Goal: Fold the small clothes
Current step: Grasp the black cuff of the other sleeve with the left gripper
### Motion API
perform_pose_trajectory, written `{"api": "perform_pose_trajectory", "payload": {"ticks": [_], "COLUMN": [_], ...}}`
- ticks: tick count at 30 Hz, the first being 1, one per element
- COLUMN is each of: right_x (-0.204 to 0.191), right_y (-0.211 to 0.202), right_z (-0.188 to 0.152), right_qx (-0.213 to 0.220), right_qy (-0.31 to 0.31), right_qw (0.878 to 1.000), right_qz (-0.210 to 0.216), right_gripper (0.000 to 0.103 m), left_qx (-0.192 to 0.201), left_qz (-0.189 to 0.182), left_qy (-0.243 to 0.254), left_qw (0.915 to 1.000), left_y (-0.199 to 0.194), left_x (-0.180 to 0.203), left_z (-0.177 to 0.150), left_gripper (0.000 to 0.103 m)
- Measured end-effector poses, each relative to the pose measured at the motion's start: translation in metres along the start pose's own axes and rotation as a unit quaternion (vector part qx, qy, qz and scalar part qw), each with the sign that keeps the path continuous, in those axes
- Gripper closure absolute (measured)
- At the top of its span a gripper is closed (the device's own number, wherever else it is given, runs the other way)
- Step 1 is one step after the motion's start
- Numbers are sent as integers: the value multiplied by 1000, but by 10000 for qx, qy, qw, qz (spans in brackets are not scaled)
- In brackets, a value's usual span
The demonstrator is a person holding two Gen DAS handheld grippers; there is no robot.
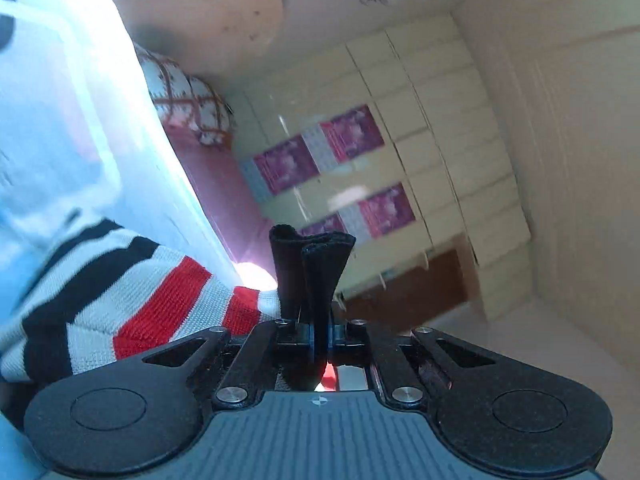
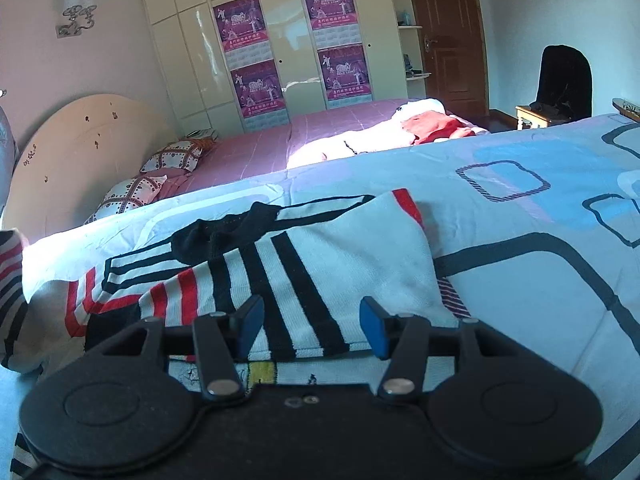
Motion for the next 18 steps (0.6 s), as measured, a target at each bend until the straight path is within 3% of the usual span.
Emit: {"api": "perform_pose_trajectory", "payload": {"ticks": [4, 9, 12, 14, 16, 18], "right_x": [25, 61, 78, 83, 83, 80], "right_y": [-11, -16, -14, -11, -10, -9], "right_z": [3, 5, 3, 1, 2, 4], "right_qx": [55, 120, 72, -12, -2, 28], "right_qy": [175, 444, 643, 751, 797, 832], "right_qw": [9998, 9987, 9975, 9968, 9966, 9965], "right_qz": [-39, -211, -289, -269, -184, -95], "right_gripper": [50, 49, 46, 39, 38, 38], "left_qx": [-809, -1511, -1808, -2139, -2115, -2097], "left_qz": [83, 450, 714, 972, 1027, 978], "left_qy": [554, 1126, 1343, 1552, 1932, 2025], "left_qw": [9951, 9811, 9717, 9595, 9526, 9516], "left_y": [59, 102, 122, 131, 126, 111], "left_x": [36, 45, 45, 42, 51, 65], "left_z": [-90, -168, -202, -222, -233, -227], "left_gripper": [98, 98, 98, 98, 98, 96]}}
Point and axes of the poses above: each gripper's, at about its wrist camera, not at the fingertips, and y roughly the way its jaws point, x to its right, z to its top, the point moved 9 cm from there along y, roughly the way its jaws point, and after that the axes turned 1 degree about z, right-handed, at the moved point
